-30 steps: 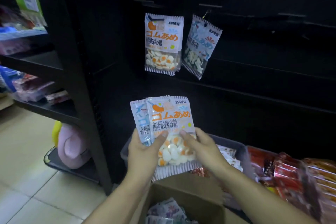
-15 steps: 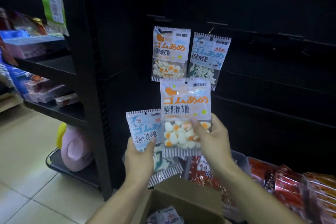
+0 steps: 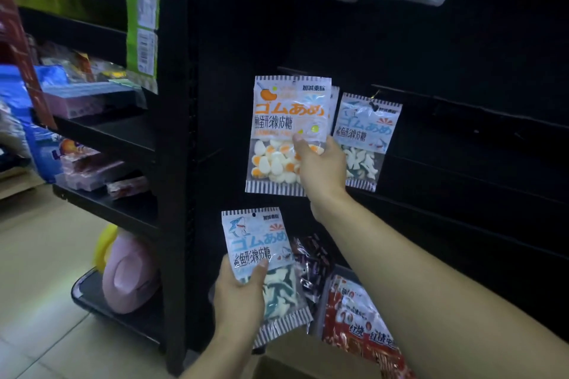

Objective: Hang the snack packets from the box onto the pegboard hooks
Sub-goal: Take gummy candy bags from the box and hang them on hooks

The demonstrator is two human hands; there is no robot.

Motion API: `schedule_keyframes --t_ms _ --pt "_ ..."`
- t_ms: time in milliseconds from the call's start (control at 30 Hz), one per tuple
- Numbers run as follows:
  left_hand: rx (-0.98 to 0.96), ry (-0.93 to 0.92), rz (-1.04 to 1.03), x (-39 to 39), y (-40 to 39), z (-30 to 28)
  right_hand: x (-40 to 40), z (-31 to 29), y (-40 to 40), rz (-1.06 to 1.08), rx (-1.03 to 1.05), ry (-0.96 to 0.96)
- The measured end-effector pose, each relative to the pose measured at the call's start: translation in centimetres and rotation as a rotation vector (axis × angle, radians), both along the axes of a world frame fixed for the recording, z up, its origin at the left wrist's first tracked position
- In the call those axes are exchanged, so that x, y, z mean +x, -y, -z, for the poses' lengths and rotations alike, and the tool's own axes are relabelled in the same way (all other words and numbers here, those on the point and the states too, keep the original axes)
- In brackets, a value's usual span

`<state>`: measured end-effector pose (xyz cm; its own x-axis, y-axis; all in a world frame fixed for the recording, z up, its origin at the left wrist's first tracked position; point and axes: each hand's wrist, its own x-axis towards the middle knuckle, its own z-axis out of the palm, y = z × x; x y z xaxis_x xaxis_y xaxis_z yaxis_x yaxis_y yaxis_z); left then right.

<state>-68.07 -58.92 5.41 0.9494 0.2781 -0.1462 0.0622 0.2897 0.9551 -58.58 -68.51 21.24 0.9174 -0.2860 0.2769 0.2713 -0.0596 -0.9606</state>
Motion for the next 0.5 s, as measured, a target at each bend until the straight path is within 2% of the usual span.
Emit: schedule_keyframes --t_ms 500 --pt "-0.042 0.014 -0.034 -0.3 -0.1 -0.1 -0.4 0.8 -1.3 0.078 0.044 -0.053"
